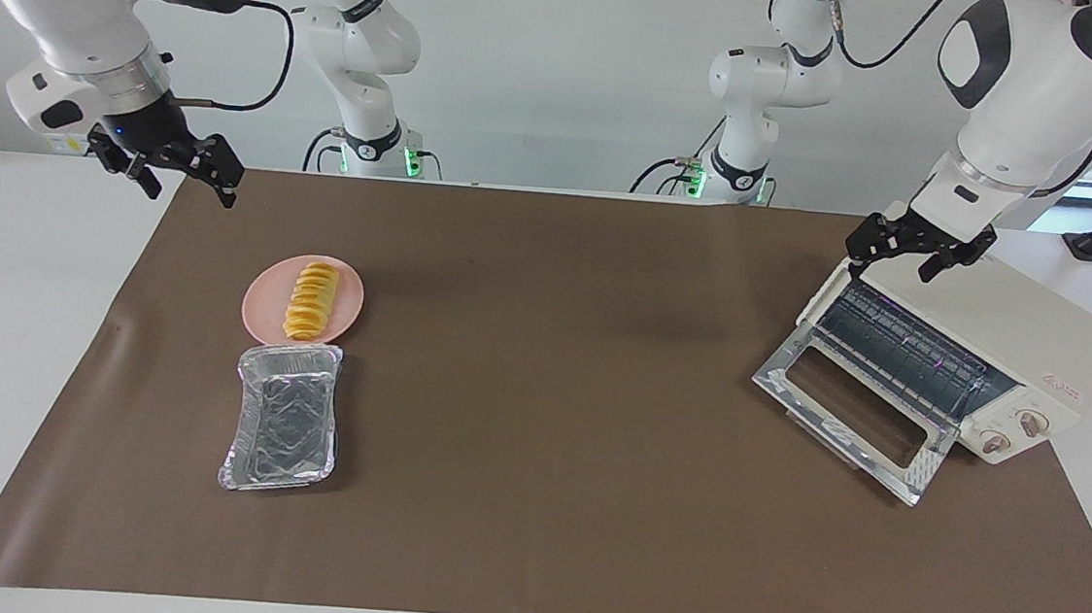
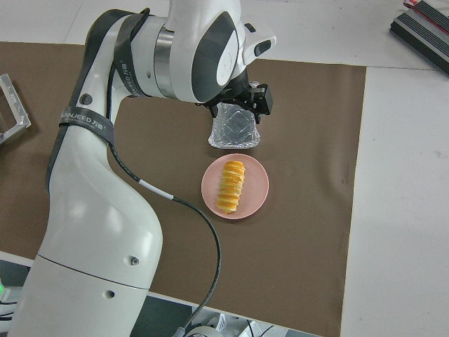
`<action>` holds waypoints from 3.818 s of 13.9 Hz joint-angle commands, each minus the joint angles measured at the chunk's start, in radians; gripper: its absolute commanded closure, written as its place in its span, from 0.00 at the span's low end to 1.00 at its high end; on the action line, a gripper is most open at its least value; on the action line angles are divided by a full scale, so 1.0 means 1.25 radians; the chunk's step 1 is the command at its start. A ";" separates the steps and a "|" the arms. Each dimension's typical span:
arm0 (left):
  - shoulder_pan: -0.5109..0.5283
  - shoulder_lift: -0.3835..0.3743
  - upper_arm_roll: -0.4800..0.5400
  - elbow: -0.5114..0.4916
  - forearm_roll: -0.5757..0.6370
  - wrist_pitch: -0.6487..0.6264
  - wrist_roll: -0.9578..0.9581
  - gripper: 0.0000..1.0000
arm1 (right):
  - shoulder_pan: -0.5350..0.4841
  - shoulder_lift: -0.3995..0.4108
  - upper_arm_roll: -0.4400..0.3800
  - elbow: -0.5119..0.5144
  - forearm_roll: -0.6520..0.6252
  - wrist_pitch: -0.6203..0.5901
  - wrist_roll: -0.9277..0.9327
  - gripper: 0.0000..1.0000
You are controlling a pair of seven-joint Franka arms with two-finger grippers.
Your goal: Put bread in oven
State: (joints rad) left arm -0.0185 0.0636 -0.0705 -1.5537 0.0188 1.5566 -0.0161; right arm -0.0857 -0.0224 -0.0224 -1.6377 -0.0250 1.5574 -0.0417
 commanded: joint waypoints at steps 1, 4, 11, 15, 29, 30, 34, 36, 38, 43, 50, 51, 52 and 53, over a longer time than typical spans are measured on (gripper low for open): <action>0.009 -0.017 -0.004 -0.019 -0.010 0.008 -0.007 0.00 | 0.001 -0.003 0.000 0.006 0.003 -0.013 0.024 0.00; 0.009 -0.015 -0.004 -0.019 -0.010 0.008 -0.007 0.00 | 0.002 -0.003 0.003 0.006 0.002 -0.010 0.024 0.00; 0.009 -0.015 -0.004 -0.017 -0.010 0.008 -0.007 0.00 | 0.027 -0.021 0.014 -0.140 0.027 0.132 0.097 0.00; 0.009 -0.015 -0.004 -0.017 -0.010 0.008 -0.007 0.00 | 0.032 -0.009 0.015 -0.274 0.029 0.266 0.089 0.00; 0.009 -0.017 -0.004 -0.017 -0.010 0.008 -0.007 0.00 | 0.066 -0.050 0.015 -0.643 0.031 0.583 0.073 0.00; 0.009 -0.015 -0.004 -0.019 -0.010 0.008 -0.007 0.00 | 0.062 -0.048 0.015 -0.660 0.030 0.614 0.070 0.00; 0.009 -0.017 -0.004 -0.017 -0.010 0.008 -0.007 0.00 | 0.059 -0.047 0.015 -0.672 0.031 0.646 0.057 0.29; 0.009 -0.015 -0.004 -0.019 -0.010 0.008 -0.007 0.00 | 0.058 -0.046 0.015 -0.671 0.030 0.646 0.055 0.77; 0.009 -0.017 -0.004 -0.019 -0.010 0.008 -0.007 0.00 | 0.059 -0.046 0.015 -0.669 0.030 0.644 0.054 1.00; 0.009 -0.015 -0.004 -0.017 -0.010 0.008 -0.007 0.00 | 0.061 -0.046 0.015 -0.512 0.060 0.440 0.086 1.00; 0.009 -0.015 -0.004 -0.019 -0.010 0.008 -0.007 0.00 | 0.033 0.037 0.011 -0.285 0.065 0.392 0.036 1.00; 0.009 -0.017 -0.004 -0.019 -0.010 0.008 -0.007 0.00 | 0.032 0.070 0.009 -0.246 0.065 0.398 0.032 1.00; 0.009 -0.017 -0.004 -0.019 -0.010 0.008 -0.007 0.00 | 0.031 0.100 0.009 -0.209 0.065 0.400 0.031 1.00; 0.009 -0.017 -0.004 -0.019 -0.010 0.008 -0.007 0.00 | 0.031 0.137 0.009 -0.176 0.064 0.413 0.031 1.00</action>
State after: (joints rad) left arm -0.0185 0.0636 -0.0705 -1.5537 0.0188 1.5566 -0.0162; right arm -0.0370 0.0376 -0.0148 -1.9762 0.0403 2.0659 0.0260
